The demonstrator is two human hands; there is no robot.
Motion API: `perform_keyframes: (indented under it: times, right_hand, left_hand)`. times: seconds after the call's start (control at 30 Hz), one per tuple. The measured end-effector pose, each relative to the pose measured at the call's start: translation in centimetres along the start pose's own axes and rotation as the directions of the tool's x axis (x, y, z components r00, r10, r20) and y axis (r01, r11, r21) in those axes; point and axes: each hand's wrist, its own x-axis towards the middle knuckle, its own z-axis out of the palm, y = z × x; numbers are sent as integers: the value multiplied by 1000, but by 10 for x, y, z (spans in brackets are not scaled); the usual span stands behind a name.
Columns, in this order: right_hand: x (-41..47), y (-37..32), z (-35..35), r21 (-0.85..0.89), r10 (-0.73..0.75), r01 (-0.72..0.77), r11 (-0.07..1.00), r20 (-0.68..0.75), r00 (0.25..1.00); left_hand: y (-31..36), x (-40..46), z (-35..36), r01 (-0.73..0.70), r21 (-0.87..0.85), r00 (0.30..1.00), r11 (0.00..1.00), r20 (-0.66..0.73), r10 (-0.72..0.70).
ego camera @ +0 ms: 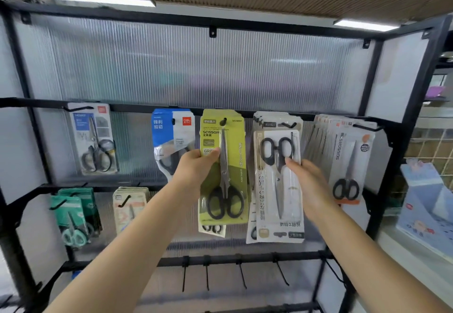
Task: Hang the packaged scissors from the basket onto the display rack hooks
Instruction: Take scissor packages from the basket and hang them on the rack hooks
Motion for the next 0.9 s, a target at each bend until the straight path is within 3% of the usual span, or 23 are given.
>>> perform_keyframes:
  times: [0.17, 0.3, 0.47, 0.6, 0.7, 0.77, 0.8, 0.83, 0.9]
  right_hand:
    - [2, 2, 4, -7, -8, 8, 1000, 21, 1000]
    - [0, 1, 5, 4, -16, 16, 1000, 20, 1000]
    - [-1, 2, 1, -1, -3, 3, 1000, 31, 1000]
    - [-2, 3, -8, -115, -54, 60, 992, 55, 997]
    - [-7, -2, -17, -266, -124, 167, 949, 171, 978]
    - [-12, -11, -27, -419, -201, 307, 854, 276, 940]
    - [-13, -16, -31, -529, -221, 388, 755, 351, 910]
    - [-15, -19, -36, -653, -212, 466, 597, 432, 877]
    - [-20, -26, -42, -765, -243, 634, 117, 597, 765]
  left_hand:
    - [-1, 3, 2, -16, 65, 999, 998, -40, 18]
    - [-1, 7, 5, -133, 291, 983, 947, -85, 164]
    - [-2, 3, 3, -214, 713, 904, 668, -113, 411]
    - [4, -2, -4, -179, 833, 884, 523, -97, 457]
    - [9, -8, -11, -148, 883, 867, 446, -101, 487]
    - [11, -13, -15, -128, 922, 840, 366, -96, 534]
    - [12, -14, -18, -154, 935, 794, 320, -76, 603]
    - [12, -16, -19, -247, 935, 708, 255, -6, 707]
    - [8, -24, -14, -510, 860, 437, -2, 261, 861]
